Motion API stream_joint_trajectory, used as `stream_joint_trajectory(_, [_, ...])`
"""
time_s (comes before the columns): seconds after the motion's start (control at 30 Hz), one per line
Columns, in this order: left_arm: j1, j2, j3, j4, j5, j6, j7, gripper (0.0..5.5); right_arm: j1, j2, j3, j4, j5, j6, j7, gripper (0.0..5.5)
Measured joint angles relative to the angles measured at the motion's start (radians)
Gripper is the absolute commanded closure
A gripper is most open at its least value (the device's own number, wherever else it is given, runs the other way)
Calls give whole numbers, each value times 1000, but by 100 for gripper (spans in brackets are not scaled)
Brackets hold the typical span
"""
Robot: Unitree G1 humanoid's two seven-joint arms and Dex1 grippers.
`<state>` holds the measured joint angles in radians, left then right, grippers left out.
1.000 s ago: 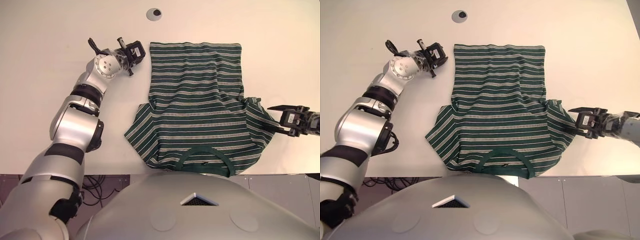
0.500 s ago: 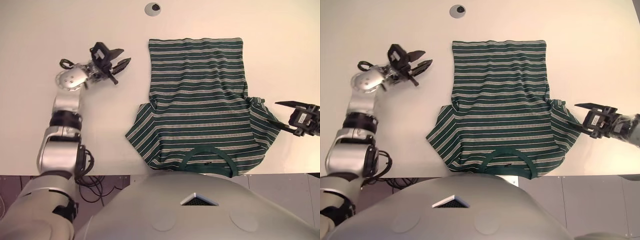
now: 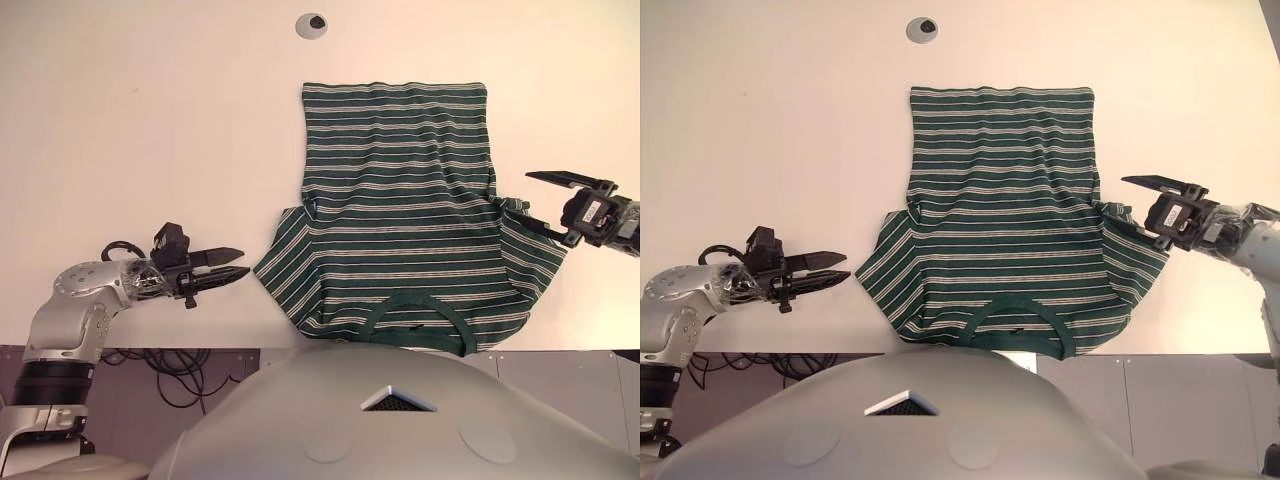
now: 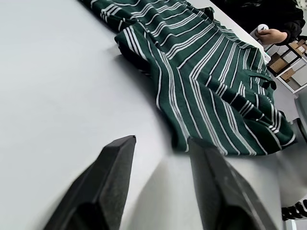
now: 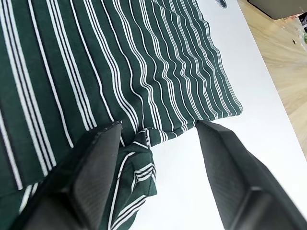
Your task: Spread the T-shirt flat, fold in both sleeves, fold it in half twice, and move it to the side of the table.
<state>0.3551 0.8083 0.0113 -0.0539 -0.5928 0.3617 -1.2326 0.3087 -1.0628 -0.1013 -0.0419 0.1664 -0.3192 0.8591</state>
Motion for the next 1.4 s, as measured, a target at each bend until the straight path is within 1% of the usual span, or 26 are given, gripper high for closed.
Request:
stream_joint_trajectory(0.1, [10, -11, -23, -81, -3, 60, 35, 322, 1, 35, 3, -8, -9, 2, 2, 266])
stream_joint_trajectory(0.2, [37, -11, -41, -139, -16, 107, 33, 322, 2, 35, 3, -9, -14, 2, 10, 266])
stream_joint_trajectory(0.33, [39, -11, -42, -156, -19, 138, 34, 322, 3, 35, -7, -9, -19, 2, 11, 266])
stream_joint_trajectory(0.5, [27, -27, -54, -150, 4, 129, 48, 407, 7, 36, -8, -9, -22, 2, 11, 266])
stream_joint_trajectory(0.6, [11, -36, -68, -120, 29, 91, 48, 451, 10, 37, -8, -9, -29, 2, 10, 266])
stream_joint_trajectory(0.67, [3, -39, -75, -103, 43, 68, 44, 495, 10, 37, -8, -9, -34, 2, 10, 266])
stream_joint_trajectory(0.73, [-3, -41, -81, -83, 48, 48, 39, 528, 11, 37, -8, -9, -42, 1, 11, 266])
stream_joint_trajectory(0.8, [-1, -41, -86, -75, 56, 32, 23, 549, 13, 38, -8, -9, -42, 1, 11, 266])
stream_joint_trajectory(0.93, [-1, -27, -65, -24, 50, 8, -43, 549, 18, 55, -10, -12, -44, 1, 10, 266])
stream_joint_trajectory(0.97, [-5, -23, -43, 3, 40, 6, -61, 549, 18, 72, -9, -13, -44, 1, 10, 266])
stream_joint_trajectory(1.1, [-25, 22, 38, 74, 2, 2, -153, 549, 18, 74, -13, -19, -45, 0, 11, 266])
stream_joint_trajectory(1.3, [-38, 17, 62, 132, -2, -55, -247, 549, 18, 76, -17, -42, -18, -4, 29, 266])
stream_joint_trajectory(1.4, [-60, -11, 62, 109, -28, -61, -276, 549, 18, 76, -20, -43, -12, -6, 31, 266])
